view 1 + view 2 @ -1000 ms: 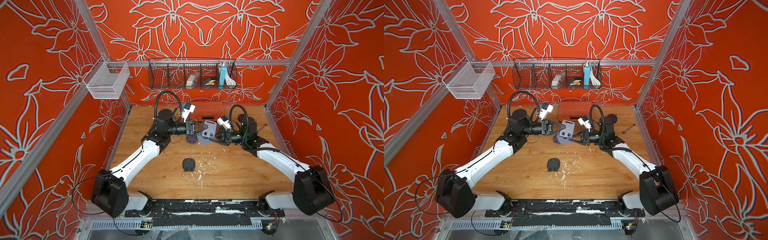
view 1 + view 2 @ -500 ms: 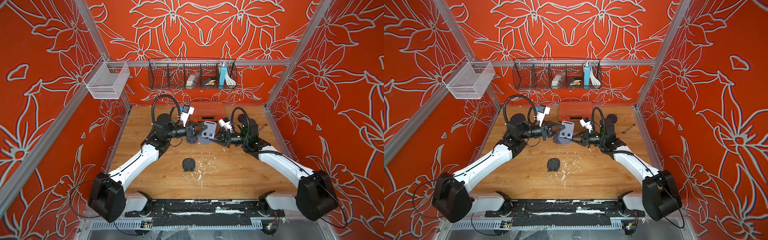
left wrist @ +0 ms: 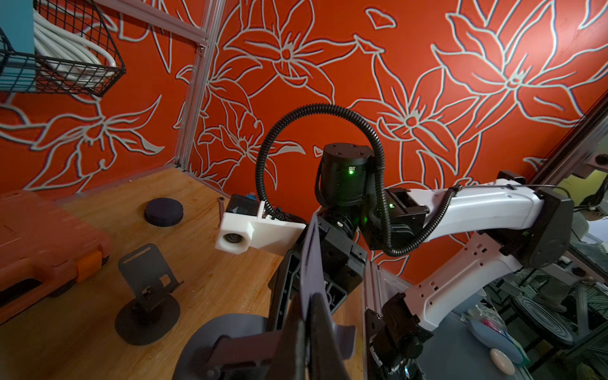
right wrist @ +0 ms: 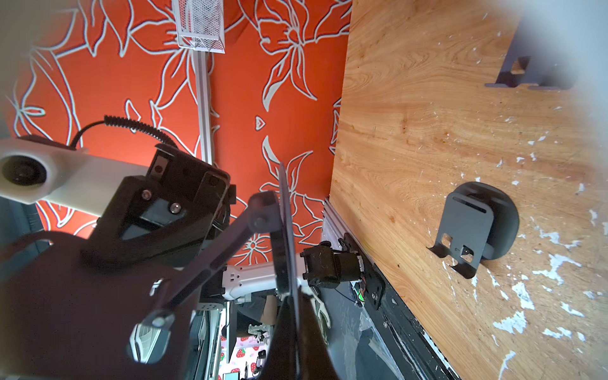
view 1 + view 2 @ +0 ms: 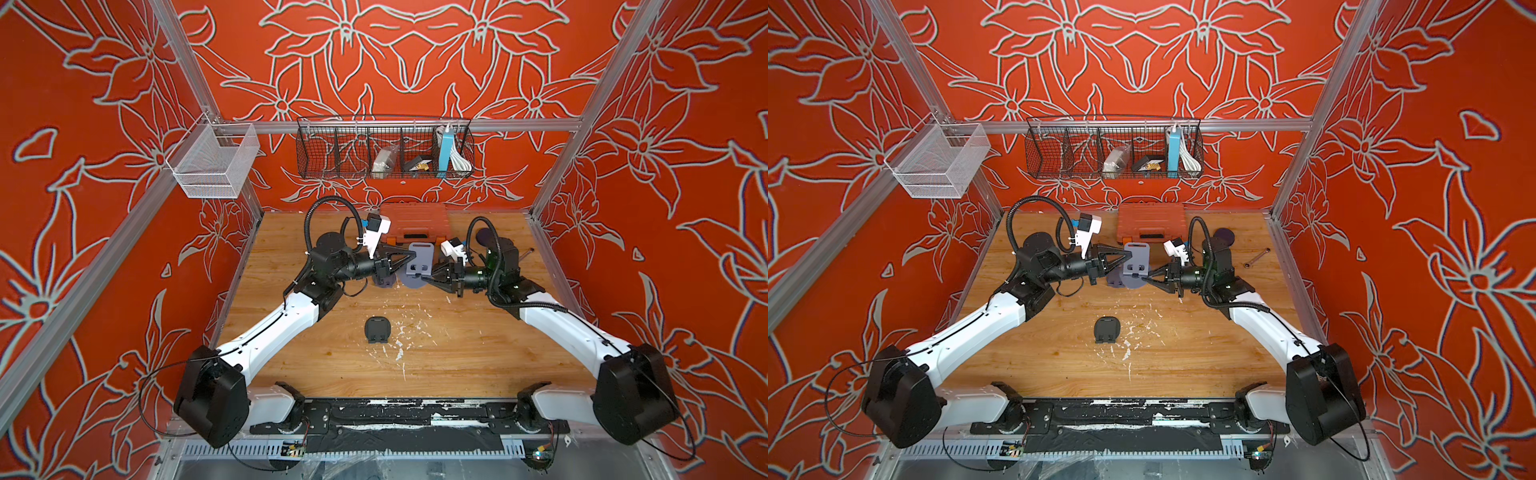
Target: Open the phone stand
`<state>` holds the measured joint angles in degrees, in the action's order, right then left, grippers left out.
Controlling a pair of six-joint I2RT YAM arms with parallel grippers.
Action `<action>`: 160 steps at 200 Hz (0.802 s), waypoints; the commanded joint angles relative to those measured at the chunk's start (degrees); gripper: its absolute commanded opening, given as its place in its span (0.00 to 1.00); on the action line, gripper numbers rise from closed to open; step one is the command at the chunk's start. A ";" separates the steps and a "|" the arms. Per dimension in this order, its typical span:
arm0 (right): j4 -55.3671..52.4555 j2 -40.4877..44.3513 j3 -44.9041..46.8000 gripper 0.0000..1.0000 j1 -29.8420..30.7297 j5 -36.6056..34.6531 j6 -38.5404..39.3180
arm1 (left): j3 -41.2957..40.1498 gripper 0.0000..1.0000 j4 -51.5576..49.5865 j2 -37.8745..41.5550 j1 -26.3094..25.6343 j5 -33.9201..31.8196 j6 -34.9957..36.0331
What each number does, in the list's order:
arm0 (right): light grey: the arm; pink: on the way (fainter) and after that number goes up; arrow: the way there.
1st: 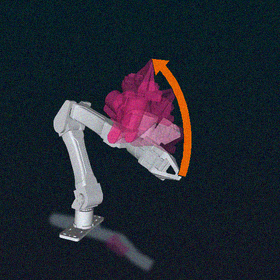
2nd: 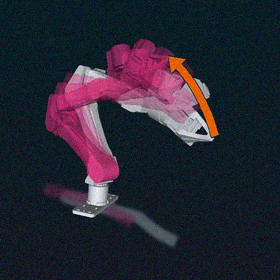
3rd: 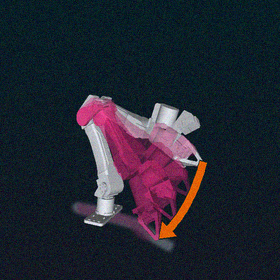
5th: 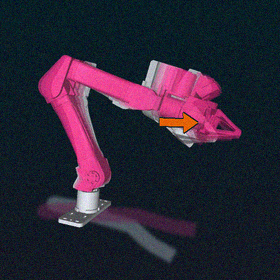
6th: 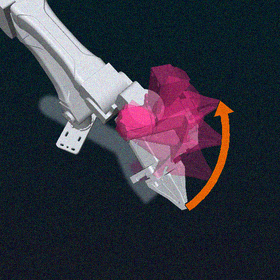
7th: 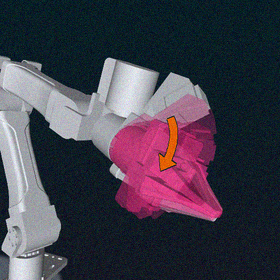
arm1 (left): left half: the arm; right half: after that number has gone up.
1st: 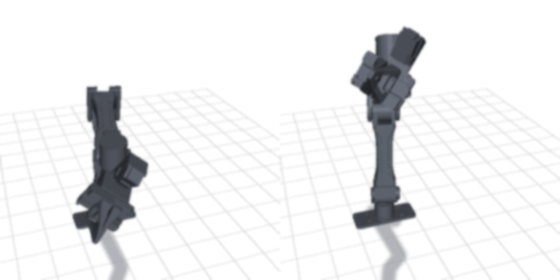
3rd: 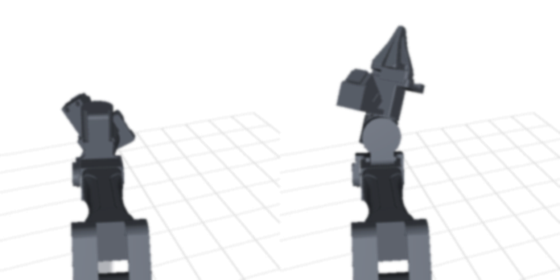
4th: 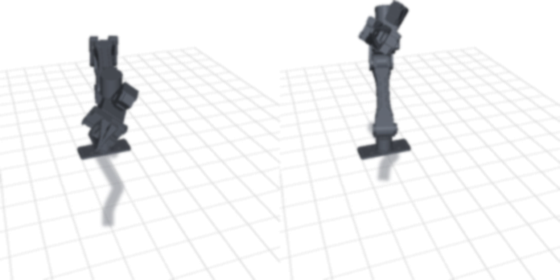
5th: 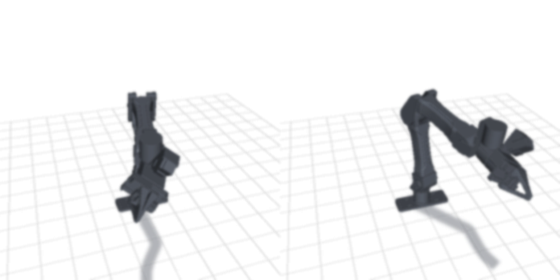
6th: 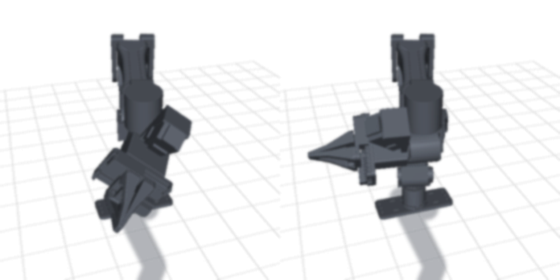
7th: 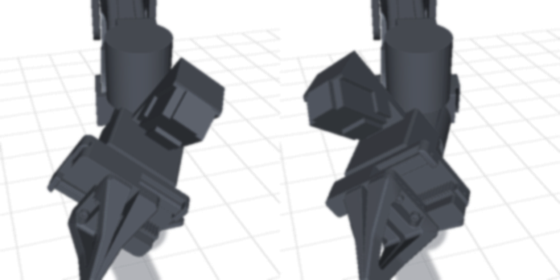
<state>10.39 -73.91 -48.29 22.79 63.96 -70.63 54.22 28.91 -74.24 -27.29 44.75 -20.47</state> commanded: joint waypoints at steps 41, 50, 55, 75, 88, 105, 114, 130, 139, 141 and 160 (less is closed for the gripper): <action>-7.02 2.69 -2.93 0.00 0.33 -6.98 0.97 | 1.13 0.00 7.76 -5.76 -1.85 -2.23 2.76; -9.63 3.12 -3.57 0.00 0.05 -7.35 2.97 | 2.90 0.00 5.31 -6.72 -1.87 0.27 3.15; -11.31 3.30 -4.09 0.00 -0.26 -7.44 4.36 | 3.68 0.00 4.18 -7.24 -1.81 1.23 3.17; -17.60 4.59 -5.93 0.06 -1.61 -7.97 8.68 | 4.13 0.00 3.61 -8.34 -1.80 3.02 2.35; -20.42 5.88 -6.54 0.21 -3.05 -8.17 10.73 | 3.79 0.00 3.53 -8.88 -1.82 3.69 2.06; -23.56 7.95 -6.37 0.33 -5.47 -8.35 12.79 | 3.79 0.00 3.46 -9.85 -1.80 4.90 1.59; -25.62 9.09 -6.09 0.37 -6.99 -8.12 14.14 | 3.79 0.00 3.39 -10.25 -1.80 5.38 1.58; -31.55 11.30 -5.21 0.39 -10.06 -7.96 17.44 | 4.03 0.00 2.84 -11.15 -1.80 6.06 1.87; -34.74 12.92 -4.25 0.38 -11.69 -8.44 19.28 | 4.55 0.00 2.18 -12.16 -1.82 6.88 1.93; -35.33 13.40 -3.89 0.38 -12.08 -8.60 19.60 | 4.66 0.00 2.11 -12.42 -1.81 7.09 1.97; -44.83 17.34 -3.02 0.38 -14.30 -13.10 25.15 | 5.75 0.00 2.24 -16.37 -1.89 9.79 0.62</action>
<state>-20.99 -61.10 -52.31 10.79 54.81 -54.22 57.84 32.03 -86.39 -29.04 50.48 -19.94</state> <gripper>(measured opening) 0.383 0.047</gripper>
